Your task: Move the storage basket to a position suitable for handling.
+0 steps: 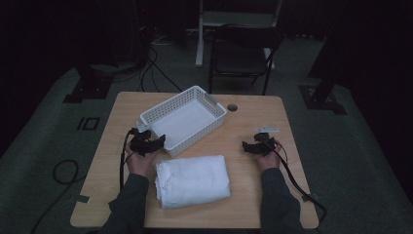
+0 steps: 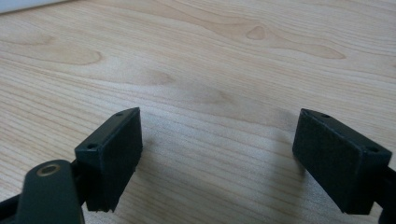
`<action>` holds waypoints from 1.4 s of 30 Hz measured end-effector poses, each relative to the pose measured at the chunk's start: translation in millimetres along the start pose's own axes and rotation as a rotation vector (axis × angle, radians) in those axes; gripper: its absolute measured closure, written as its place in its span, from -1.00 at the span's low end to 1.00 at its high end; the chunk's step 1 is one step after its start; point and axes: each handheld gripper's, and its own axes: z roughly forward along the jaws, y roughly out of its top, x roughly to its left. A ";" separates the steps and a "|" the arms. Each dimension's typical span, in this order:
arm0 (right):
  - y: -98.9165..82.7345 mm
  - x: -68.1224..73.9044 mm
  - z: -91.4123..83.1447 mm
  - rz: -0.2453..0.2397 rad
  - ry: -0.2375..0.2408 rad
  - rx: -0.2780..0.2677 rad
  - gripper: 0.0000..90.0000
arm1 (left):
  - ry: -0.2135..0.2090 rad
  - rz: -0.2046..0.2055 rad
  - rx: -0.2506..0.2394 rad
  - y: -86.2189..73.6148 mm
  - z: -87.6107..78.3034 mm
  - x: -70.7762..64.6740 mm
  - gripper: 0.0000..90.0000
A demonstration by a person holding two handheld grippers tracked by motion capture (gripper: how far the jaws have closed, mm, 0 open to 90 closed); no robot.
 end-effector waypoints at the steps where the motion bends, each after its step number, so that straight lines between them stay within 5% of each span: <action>1: 0.0 0.0 0.0 0.000 0.000 0.000 -0.65 | 0.000 0.000 0.000 0.2 0.0 0.1 -0.11; 23: 0.8 1.7 0.3 0.006 -0.006 0.004 -0.64 | 0.012 0.093 -0.003 7.5 2.6 -1.7 0.22; 31: 5.8 3.9 -6.2 0.016 -0.013 0.033 -0.13 | 0.008 0.118 -0.001 14.2 6.8 1.2 0.39; 42: 30.1 10.7 -31.8 0.020 0.012 -0.088 0.16 | -0.005 0.147 0.003 22.3 15.7 6.2 0.44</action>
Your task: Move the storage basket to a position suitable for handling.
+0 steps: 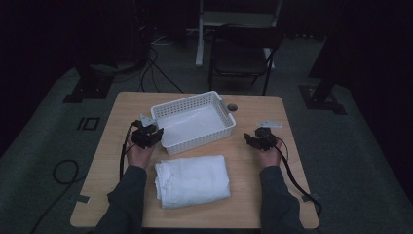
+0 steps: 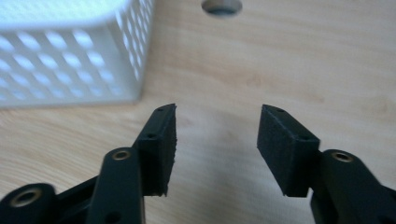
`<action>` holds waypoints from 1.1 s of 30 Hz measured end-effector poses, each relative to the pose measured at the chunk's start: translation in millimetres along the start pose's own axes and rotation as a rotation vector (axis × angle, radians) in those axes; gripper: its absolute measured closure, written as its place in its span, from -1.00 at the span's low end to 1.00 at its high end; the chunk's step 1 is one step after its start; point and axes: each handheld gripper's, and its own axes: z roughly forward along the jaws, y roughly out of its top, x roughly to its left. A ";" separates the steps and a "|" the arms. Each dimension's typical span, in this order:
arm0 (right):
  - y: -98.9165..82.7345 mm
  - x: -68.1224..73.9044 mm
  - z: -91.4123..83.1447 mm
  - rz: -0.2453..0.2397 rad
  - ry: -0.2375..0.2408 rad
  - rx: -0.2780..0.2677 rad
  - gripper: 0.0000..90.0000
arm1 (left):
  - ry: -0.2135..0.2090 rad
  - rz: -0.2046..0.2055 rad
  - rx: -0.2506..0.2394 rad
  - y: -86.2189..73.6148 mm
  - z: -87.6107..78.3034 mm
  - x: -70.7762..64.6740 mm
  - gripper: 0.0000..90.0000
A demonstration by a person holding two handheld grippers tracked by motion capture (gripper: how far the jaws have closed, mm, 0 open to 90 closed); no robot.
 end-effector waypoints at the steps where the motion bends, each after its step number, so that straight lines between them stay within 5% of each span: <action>1: 3.3 0.7 -1.7 0.000 0.006 -0.008 0.24 | 0.000 0.001 0.002 0.9 1.1 0.8 0.45; 6: 20.1 5.6 -7.4 -0.001 0.041 -0.053 0.54 | 0.000 -0.011 0.007 5.4 5.8 4.1 0.49; 18: 51.9 25.1 20.9 0.008 0.089 -0.035 0.29 | -0.025 -0.054 -0.004 10.5 15.5 8.7 0.51; 25: 47.2 30.0 28.1 -0.024 0.095 0.003 0.51 | -0.034 -0.051 0.005 16.5 22.3 7.0 0.52; 33: 34.8 32.9 13.0 -0.016 0.091 0.006 0.48 | -0.064 -0.082 -0.010 17.6 27.9 7.9 0.55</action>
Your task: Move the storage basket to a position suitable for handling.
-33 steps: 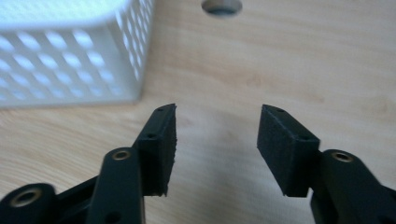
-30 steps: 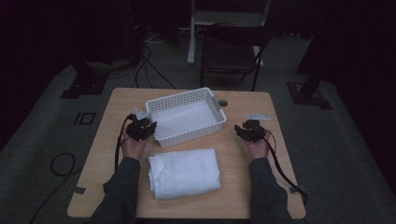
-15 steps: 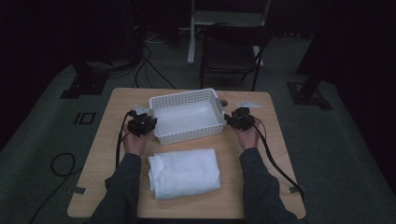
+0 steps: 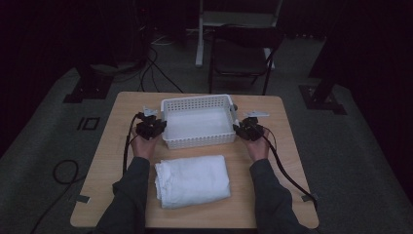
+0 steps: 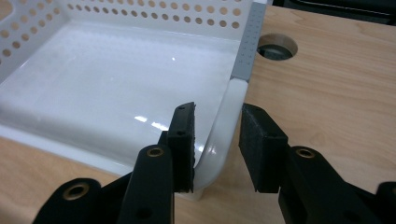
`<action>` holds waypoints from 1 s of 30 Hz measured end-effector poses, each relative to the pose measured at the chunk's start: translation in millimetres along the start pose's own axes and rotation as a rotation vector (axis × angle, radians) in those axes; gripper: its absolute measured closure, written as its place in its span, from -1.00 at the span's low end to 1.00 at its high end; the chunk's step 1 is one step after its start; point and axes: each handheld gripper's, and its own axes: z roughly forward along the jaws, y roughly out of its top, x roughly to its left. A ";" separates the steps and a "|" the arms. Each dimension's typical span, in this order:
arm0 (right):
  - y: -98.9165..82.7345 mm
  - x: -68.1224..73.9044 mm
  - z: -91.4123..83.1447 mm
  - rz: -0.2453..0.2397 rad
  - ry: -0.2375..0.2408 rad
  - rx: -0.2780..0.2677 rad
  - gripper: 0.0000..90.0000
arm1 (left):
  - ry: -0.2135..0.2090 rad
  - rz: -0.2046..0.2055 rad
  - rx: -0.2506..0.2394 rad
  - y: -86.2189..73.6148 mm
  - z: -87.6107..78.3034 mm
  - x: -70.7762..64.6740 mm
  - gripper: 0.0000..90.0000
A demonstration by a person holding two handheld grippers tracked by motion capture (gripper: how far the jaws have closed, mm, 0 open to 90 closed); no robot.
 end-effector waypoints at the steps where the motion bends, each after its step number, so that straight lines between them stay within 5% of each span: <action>1: -1.4 1.0 -2.7 -0.005 -0.004 0.002 0.48 | -0.001 0.001 0.002 0.5 0.6 -0.7 0.55; 9: -12.9 5.8 -20.5 -0.016 -0.017 0.004 0.46 | 0.008 0.023 0.016 4.0 4.9 -7.7 0.56; 23: -18.3 7.9 -26.9 -0.028 -0.032 -0.001 0.45 | -0.015 0.032 0.021 -2.1 5.5 -11.4 0.44; 30: -16.8 9.0 -36.1 -0.036 -0.052 -0.038 0.24 | -0.001 0.017 -0.022 -4.5 -15.3 -8.7 0.19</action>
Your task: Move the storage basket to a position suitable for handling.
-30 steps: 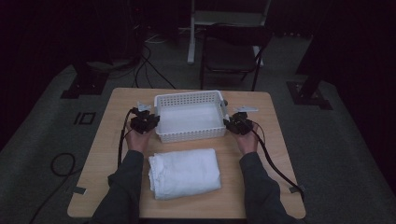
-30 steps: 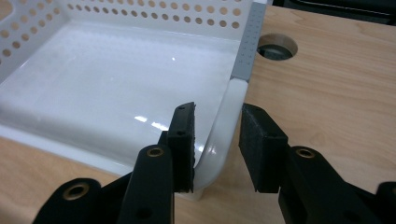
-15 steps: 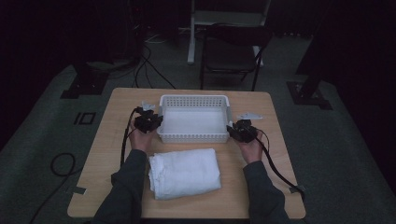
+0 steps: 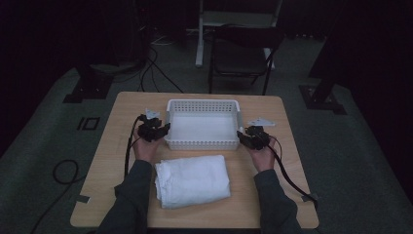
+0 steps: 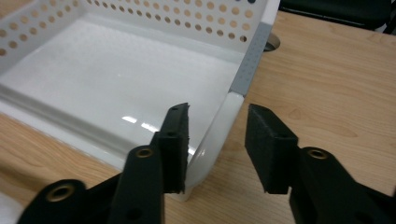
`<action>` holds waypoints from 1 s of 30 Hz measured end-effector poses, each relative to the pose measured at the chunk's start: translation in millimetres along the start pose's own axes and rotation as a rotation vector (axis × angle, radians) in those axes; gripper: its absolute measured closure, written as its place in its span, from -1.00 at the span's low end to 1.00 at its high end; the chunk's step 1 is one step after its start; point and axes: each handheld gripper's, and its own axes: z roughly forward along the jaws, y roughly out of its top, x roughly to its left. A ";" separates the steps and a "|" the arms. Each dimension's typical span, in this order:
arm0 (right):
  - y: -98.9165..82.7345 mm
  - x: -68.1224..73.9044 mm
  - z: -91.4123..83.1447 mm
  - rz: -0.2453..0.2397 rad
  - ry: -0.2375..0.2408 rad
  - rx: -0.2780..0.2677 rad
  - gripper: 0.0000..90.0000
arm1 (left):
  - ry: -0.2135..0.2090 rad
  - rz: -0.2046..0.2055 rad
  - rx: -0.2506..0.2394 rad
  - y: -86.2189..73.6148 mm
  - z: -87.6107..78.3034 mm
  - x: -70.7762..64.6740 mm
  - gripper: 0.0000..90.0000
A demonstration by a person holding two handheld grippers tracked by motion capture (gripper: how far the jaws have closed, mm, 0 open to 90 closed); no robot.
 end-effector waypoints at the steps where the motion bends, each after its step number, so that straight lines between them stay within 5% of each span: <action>1: 0.5 -0.4 -2.0 -0.002 -0.004 -0.006 0.22 | -0.001 0.002 -0.003 0.3 -4.3 0.7 0.16; 13: -3.0 6.2 -23.2 -0.035 -0.010 -0.008 0.10 | -0.041 0.017 -0.027 -10.7 -47.6 -6.2 0.01; 30: -11.8 7.7 -33.7 -0.039 0.005 -0.002 0.00 | -0.070 0.026 -0.016 -23.6 -59.6 -18.2 -0.05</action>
